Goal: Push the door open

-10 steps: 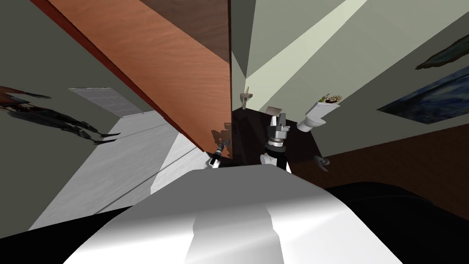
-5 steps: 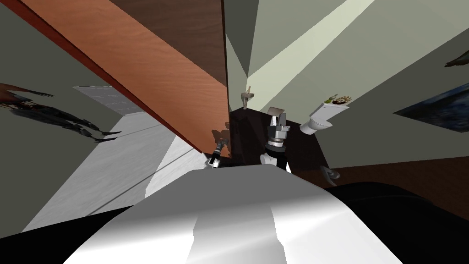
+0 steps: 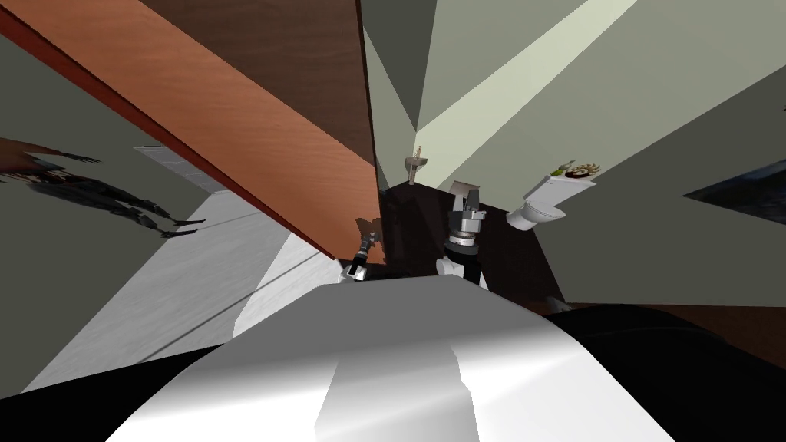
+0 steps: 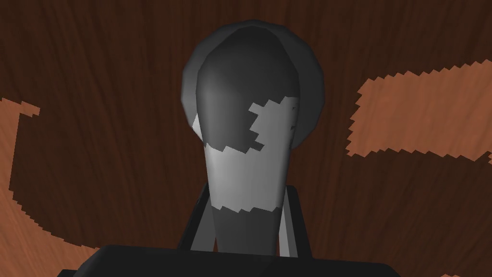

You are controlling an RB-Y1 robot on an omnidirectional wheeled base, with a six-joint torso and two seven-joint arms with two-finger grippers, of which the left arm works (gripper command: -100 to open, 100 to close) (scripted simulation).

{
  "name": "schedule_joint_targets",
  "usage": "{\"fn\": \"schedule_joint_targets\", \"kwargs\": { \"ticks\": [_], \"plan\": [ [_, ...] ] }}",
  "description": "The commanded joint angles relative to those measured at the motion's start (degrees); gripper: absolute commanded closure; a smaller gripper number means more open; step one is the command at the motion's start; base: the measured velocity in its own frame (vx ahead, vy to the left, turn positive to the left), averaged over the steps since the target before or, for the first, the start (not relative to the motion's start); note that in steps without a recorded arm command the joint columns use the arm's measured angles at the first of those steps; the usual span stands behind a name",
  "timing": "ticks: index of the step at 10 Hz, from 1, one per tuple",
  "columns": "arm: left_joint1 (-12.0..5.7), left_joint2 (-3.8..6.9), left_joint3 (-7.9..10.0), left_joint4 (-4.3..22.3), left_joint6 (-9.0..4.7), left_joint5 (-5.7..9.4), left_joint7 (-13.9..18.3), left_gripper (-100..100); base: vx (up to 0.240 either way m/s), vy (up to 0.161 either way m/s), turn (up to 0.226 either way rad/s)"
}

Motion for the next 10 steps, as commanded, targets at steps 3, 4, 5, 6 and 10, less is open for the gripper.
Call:
{"fn": "schedule_joint_targets", "kwargs": {
  "ticks": [3, 4, 5, 6, 10],
  "plan": [
    [-0.25, -0.21, 2.64, -0.1, -0.15, 1.31, -1.3, 100, 0.198, -0.148, 0.064],
    [-0.29, -0.39, 3.31, 0.0, -0.17, 1.64, -1.6, 100, 0.163, -0.124, 0.068],
    [-0.32, -0.6, 3.87, 0.1, -0.18, 1.93, -1.9, 100, 0.14, -0.133, 0.061],
    [-0.36, -0.86, 4.43, 0.2, -0.2, 2.21, -2.2, 100, 0.16, -0.127, 0.065],
    [-0.34, 0.37, 6.32, 0.3, -0.21, 3.21, -2.8, 100, 0.134, -0.077, 0.053]
  ]
}}
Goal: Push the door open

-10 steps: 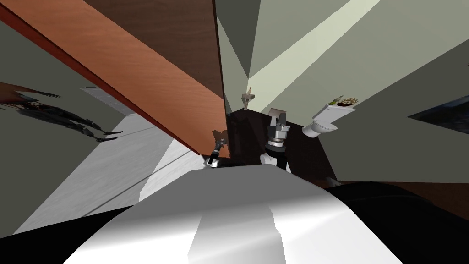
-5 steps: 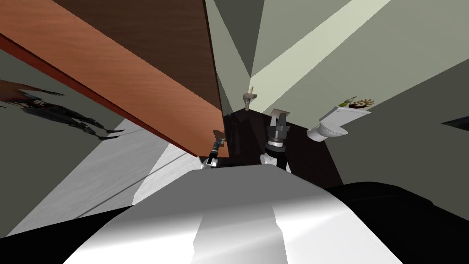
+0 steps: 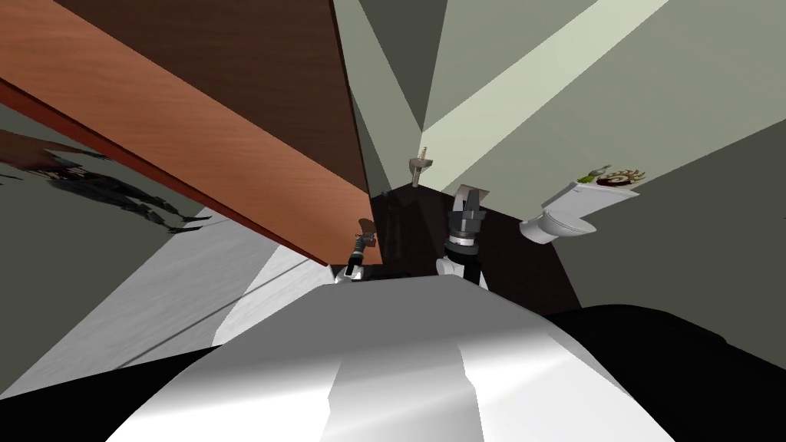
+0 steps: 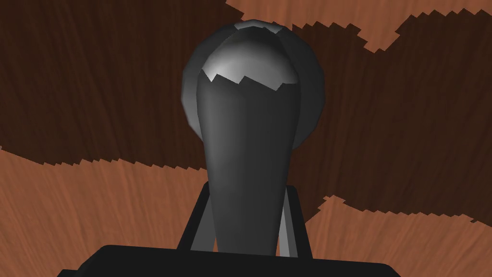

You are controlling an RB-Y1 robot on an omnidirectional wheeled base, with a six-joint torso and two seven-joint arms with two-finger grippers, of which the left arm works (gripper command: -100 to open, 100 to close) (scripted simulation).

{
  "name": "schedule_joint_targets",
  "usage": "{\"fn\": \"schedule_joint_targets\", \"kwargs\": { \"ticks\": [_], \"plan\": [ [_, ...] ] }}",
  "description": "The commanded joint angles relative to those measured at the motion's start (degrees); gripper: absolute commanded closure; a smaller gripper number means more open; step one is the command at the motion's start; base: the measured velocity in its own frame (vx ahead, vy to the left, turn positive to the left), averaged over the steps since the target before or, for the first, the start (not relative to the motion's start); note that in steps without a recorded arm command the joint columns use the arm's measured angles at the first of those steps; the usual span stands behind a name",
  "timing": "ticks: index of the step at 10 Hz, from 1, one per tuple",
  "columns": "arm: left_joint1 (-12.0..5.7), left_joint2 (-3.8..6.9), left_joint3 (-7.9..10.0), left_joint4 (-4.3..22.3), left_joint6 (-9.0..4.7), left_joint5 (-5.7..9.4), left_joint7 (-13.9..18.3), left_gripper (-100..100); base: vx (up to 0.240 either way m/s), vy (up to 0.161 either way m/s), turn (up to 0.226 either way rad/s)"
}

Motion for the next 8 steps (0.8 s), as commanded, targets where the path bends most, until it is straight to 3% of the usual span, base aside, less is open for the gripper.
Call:
{"fn": "schedule_joint_targets", "kwargs": {
  "ticks": [1, 8],
  "plan": [
    [-1.0, 0.43, 1.16, 0.9, -0.8, 0.65, -0.3, 100, 0.205, -0.102, 0.048],
    [-1.05, 0.12, 4.96, 1.3, -0.89, 2.73, -1.9, 100, 0.168, -0.103, 0.059]
  ]
}}
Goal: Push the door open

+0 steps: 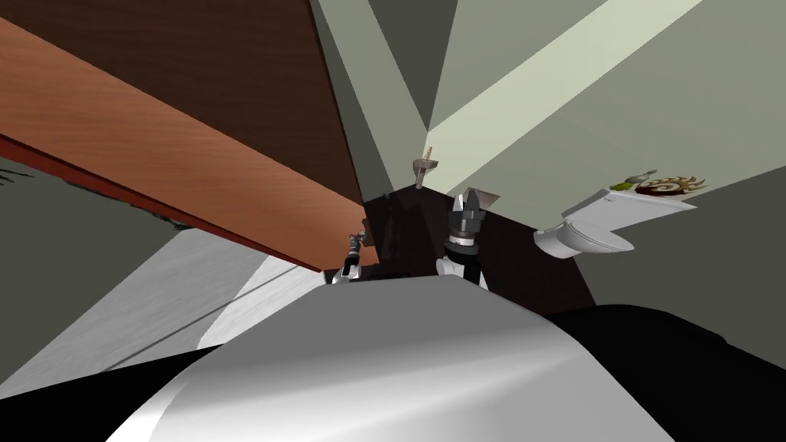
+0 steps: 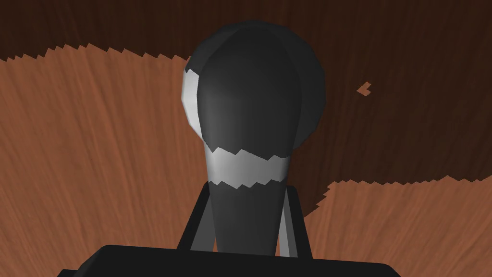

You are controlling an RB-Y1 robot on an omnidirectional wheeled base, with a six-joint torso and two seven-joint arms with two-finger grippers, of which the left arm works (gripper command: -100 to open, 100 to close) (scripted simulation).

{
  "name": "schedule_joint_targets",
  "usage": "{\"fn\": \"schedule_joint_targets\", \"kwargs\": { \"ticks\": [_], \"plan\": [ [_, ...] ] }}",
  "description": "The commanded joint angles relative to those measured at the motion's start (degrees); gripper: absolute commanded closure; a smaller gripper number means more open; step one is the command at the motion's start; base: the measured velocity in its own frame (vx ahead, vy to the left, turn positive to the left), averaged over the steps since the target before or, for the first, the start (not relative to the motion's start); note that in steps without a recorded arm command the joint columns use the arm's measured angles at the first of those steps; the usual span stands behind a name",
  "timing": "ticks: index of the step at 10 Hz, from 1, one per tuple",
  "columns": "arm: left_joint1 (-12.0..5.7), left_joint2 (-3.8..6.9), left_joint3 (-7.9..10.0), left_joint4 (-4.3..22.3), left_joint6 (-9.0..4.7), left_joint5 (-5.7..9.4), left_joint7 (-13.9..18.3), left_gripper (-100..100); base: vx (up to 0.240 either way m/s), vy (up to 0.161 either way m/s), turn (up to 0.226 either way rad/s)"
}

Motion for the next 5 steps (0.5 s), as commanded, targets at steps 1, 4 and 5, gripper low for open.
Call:
{"fn": "schedule_joint_targets", "kwargs": {
  "ticks": [1, 4, 5],
  "plan": [
    [0.0, 0.0, 0.0, 0.0, 0.0, 0.0, 0.0, 100, 0.077, -0.037, 0.04],
    [-0.01, 0.76, 2.05, -0.1, -0.09, 1.18, -0.7, 100, 0.182, -0.064, 0.049],
    [0.0, 0.86, 2.65, -0.1, -0.11, 1.53, -0.9, 100, 0.227, -0.118, 0.064]
  ]
}}
